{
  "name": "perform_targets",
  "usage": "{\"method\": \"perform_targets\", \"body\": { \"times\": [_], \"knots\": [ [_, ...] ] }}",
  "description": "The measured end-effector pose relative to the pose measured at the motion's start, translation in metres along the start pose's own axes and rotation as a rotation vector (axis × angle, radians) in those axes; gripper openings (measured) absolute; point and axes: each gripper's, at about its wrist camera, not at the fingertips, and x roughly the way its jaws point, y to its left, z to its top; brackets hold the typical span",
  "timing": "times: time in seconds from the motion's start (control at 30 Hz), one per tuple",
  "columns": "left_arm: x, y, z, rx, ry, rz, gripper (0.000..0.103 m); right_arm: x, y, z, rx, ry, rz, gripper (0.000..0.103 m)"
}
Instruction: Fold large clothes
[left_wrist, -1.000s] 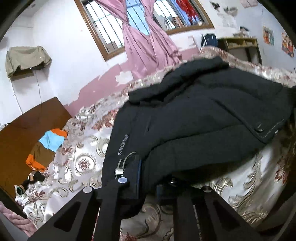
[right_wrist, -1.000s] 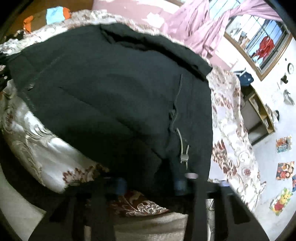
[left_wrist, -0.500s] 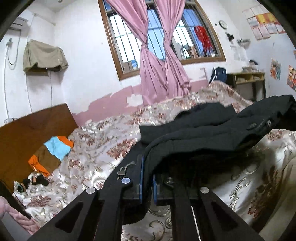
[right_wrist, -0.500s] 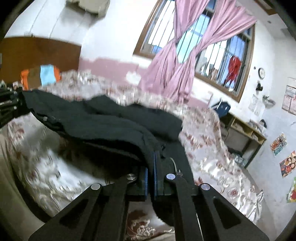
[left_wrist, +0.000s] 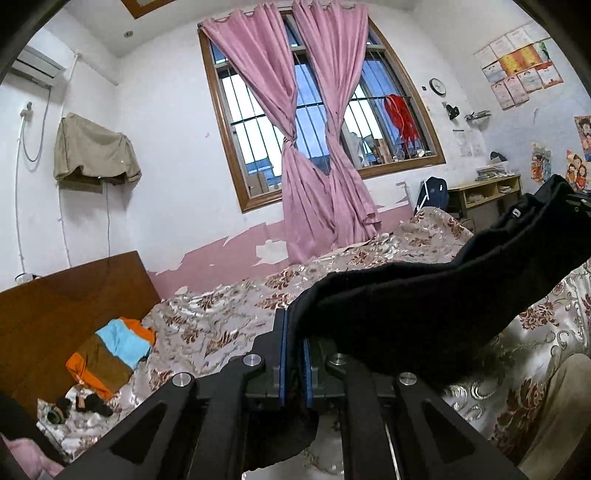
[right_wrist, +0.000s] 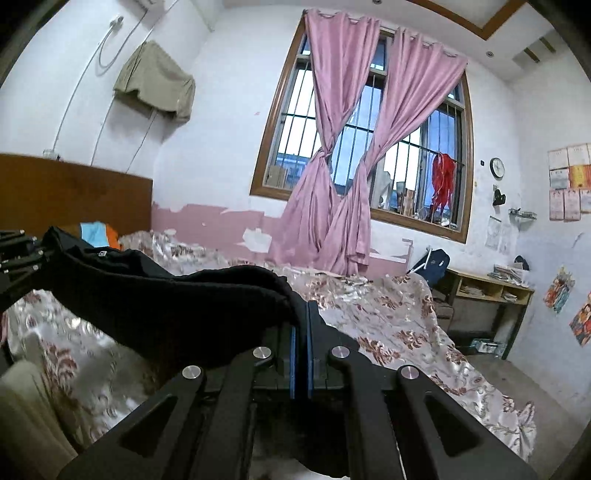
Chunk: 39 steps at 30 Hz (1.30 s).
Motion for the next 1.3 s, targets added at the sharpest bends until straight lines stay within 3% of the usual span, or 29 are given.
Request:
{"method": "perform_targets", "body": {
  "times": [0.37, 0.5, 0.67, 1.07, 1.3],
  "knots": [
    [0.06, -0.001, 0.027, 0.03, 0.051, -0.019, 0.007, 0.069, -0.006, 0.014, 0.038, -0.013, -0.019, 0.003],
    [0.094, 0.008, 0.033, -0.015, 0.089, -0.058, 0.007, 0.106, -0.005, 0.014, 0.045, -0.019, -0.021, 0.003],
    [0.132, 0.016, 0.027, -0.107, 0.131, -0.101, 0.007, 0.16, -0.006, 0.011, 0.078, 0.007, -0.004, 0.003],
    [0.21, 0.004, 0.014, -0.112, 0.138, -0.089, 0.007, 0.247, 0.005, -0.006, 0.1, 0.04, -0.055, 0.003],
    [0.275, -0.005, 0.01, -0.132, 0.17, -0.1, 0.007, 0.31, 0.006, -0.017, 0.08, 0.077, -0.086, 0.003]
  ]
}}
